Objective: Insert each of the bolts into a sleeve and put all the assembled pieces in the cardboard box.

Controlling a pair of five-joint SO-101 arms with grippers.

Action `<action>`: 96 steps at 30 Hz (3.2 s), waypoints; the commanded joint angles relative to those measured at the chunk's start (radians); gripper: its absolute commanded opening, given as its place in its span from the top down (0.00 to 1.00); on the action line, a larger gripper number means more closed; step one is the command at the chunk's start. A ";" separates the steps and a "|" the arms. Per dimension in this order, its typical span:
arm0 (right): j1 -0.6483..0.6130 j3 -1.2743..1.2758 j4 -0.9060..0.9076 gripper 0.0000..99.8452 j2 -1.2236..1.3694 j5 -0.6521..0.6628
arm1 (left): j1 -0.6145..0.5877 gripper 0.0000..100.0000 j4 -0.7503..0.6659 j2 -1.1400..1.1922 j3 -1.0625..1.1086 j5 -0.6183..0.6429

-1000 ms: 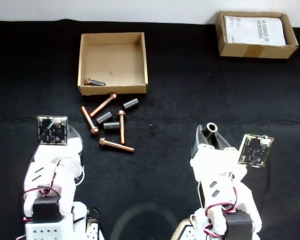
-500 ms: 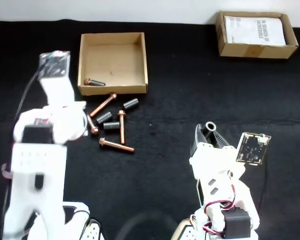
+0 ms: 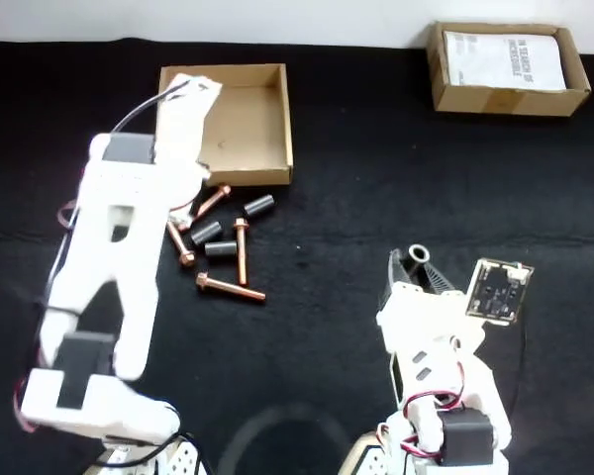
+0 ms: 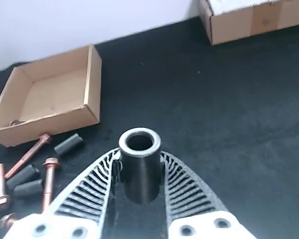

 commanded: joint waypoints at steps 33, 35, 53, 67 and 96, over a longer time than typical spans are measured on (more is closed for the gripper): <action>0.036 0.071 -0.134 0.99 -0.008 -0.005 | 0.012 0.79 0.364 1.092 -1.334 -0.367; 0.036 0.071 -0.136 0.99 -0.008 -0.005 | -0.004 0.80 0.364 1.093 -1.319 -0.408; 0.059 0.139 -0.134 0.99 -0.008 -0.008 | 0.042 0.99 0.414 0.891 -1.288 -0.101; -0.042 0.242 -0.375 0.99 -0.008 -0.005 | 0.358 0.99 0.413 0.372 -1.294 0.157; -0.234 0.246 -0.441 0.99 -0.008 0.091 | 0.268 0.99 0.420 -0.440 -0.848 0.571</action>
